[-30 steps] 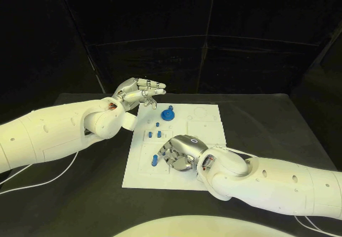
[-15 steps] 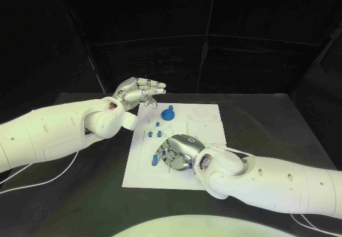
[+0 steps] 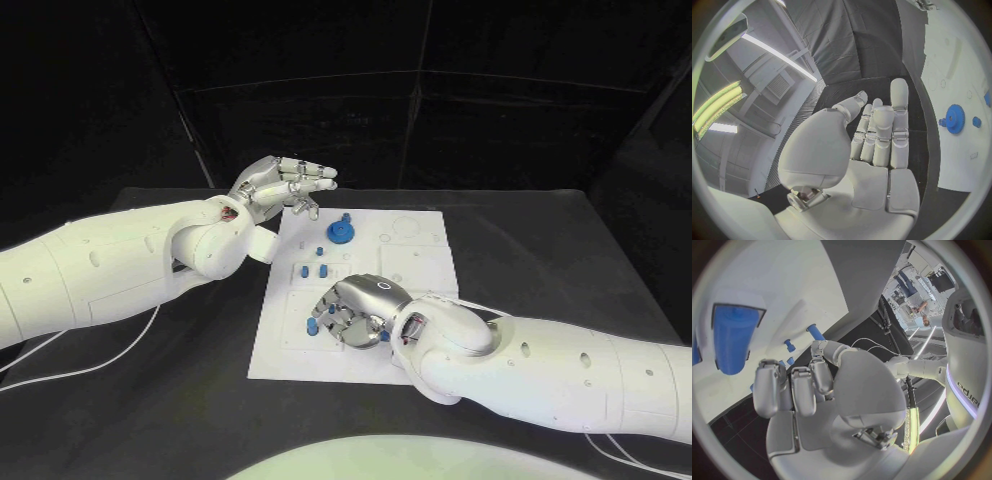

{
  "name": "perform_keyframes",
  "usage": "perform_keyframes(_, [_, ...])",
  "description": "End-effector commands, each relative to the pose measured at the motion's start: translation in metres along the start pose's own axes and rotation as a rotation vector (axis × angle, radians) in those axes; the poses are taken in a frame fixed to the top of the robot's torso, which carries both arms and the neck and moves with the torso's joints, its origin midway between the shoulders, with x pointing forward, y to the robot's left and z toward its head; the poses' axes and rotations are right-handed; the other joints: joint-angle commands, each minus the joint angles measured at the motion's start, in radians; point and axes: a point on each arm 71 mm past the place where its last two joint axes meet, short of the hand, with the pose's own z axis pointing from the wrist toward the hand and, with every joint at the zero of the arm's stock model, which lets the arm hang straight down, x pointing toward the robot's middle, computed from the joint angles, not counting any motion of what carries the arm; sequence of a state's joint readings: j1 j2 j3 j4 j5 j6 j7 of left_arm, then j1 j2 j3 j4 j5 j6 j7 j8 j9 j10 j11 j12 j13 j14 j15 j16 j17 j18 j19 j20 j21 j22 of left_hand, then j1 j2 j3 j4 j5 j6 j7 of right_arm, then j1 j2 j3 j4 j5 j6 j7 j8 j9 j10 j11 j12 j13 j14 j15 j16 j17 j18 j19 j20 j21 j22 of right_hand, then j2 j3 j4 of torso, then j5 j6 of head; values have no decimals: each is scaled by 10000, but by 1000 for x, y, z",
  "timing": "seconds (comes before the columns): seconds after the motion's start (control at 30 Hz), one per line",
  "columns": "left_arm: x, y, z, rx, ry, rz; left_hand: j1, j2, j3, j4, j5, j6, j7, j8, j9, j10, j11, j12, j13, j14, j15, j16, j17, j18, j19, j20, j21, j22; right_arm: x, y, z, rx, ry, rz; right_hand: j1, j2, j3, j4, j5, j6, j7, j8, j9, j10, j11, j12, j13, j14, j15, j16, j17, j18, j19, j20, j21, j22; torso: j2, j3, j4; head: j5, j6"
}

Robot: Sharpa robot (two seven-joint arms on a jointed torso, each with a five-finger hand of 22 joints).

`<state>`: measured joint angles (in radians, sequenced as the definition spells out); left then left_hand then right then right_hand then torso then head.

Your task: Assemble the parts on the task board

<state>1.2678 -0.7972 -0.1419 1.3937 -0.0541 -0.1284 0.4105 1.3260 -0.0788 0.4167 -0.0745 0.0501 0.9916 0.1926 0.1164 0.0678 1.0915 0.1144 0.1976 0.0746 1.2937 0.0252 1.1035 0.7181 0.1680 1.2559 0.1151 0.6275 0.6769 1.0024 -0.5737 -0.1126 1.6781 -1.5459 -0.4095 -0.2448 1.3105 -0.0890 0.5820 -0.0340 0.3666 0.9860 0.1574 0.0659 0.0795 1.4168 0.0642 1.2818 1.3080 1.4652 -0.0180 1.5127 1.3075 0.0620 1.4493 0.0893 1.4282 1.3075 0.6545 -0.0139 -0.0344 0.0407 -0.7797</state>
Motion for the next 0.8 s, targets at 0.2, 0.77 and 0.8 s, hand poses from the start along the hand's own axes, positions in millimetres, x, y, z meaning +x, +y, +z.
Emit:
perform_keyframes(0.2, [1, -2, 1, 85, 68, -49, -36, 21, -66, -15, -6, -78, -15, 46, 8, -36, -3, 63, 16, -63, -21, 46, -18, 138, -38, 36, -63, -11, -2, 1, -1, -72, -72, 8, -54, 64, -12, -45, -47, 58, 18, 2, -12, 88, -1, 54, 494, 849, 47, 55, 1647, -65, 0, 29, 30, 264, 3, 1, -11, 2, 21])
perform_keyframes(0.77, [0, -2, 1, 72, 51, -42, -16, 30, -70, -26, -7, -83, -14, 56, 9, -42, -3, 74, 18, -67, -23, 55, -24, 140, -39, 36, -65, -14, -16, -3, -7, -156, -1421, 391, -88, -23, -66, -142, -31, -176, 90, -62, -114, 6, 51, -31, 431, 840, 81, 36, 1611, -56, -27, 43, -3, 214, -7, 9, -20, -38, 96])
perform_keyframes(0.8, [0, -2, 1, 73, 41, -37, -16, 30, -70, -26, -7, -83, -14, 56, 9, -42, -3, 74, 18, -67, -23, 55, -24, 140, -39, 36, -65, -14, -20, -4, -6, -219, -1580, 458, -89, -26, -68, -145, -33, -179, 92, -62, -115, 3, 52, -36, 428, 839, 82, 35, 1610, -56, -28, 44, -4, 214, -13, 9, -22, -48, 118])
